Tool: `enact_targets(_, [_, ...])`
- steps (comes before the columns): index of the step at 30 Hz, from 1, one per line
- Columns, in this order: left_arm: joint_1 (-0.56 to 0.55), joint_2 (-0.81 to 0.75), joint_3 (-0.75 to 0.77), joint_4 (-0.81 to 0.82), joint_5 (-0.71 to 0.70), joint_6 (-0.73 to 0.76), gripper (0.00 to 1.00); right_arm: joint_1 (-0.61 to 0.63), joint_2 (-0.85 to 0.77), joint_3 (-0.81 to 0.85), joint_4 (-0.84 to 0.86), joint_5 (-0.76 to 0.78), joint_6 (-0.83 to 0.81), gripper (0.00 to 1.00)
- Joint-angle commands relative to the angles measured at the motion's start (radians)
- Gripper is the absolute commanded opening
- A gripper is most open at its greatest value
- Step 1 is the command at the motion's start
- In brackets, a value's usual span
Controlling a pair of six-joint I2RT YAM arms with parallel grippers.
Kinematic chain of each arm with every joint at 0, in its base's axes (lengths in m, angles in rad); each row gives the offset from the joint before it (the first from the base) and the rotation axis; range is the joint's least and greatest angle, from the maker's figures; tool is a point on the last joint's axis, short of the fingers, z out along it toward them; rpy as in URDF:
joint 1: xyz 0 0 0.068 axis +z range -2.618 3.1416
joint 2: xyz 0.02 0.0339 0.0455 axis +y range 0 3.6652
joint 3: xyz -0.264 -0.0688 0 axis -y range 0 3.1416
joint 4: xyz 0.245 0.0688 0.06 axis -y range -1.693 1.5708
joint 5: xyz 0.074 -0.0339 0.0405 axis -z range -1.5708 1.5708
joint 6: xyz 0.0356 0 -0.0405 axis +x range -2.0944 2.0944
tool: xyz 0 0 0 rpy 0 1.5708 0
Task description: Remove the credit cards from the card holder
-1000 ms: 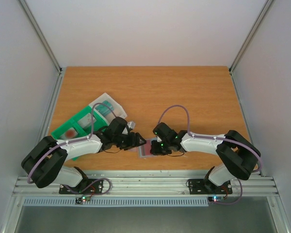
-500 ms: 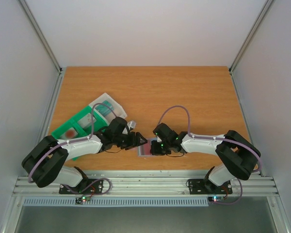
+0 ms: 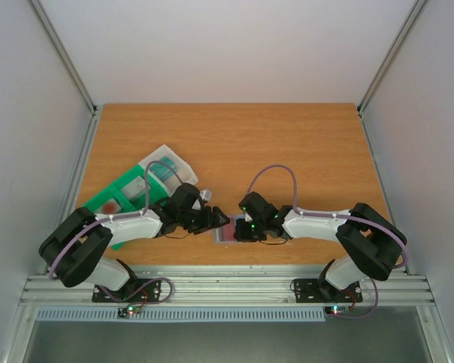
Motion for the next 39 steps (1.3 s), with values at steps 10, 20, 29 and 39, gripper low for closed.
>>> enact_targets(10, [0.003,0.051,0.058,0.032,-0.044,0.040,0.74,-0.001,0.008,-0.028,-0.029,0.028,0.000,0.03])
enact_targets(20, [0.001,0.070,0.056,0.057,-0.038,0.025,0.75,-0.001,0.010,-0.028,-0.026,0.028,0.000,0.03])
enact_targets(29, [0.002,0.081,0.039,0.118,0.003,-0.005,0.74,-0.002,0.009,-0.030,-0.021,0.029,0.000,0.03])
enact_targets(39, [0.001,0.070,0.007,0.180,0.055,-0.048,0.58,-0.001,0.011,-0.045,0.020,0.030,0.005,0.04])
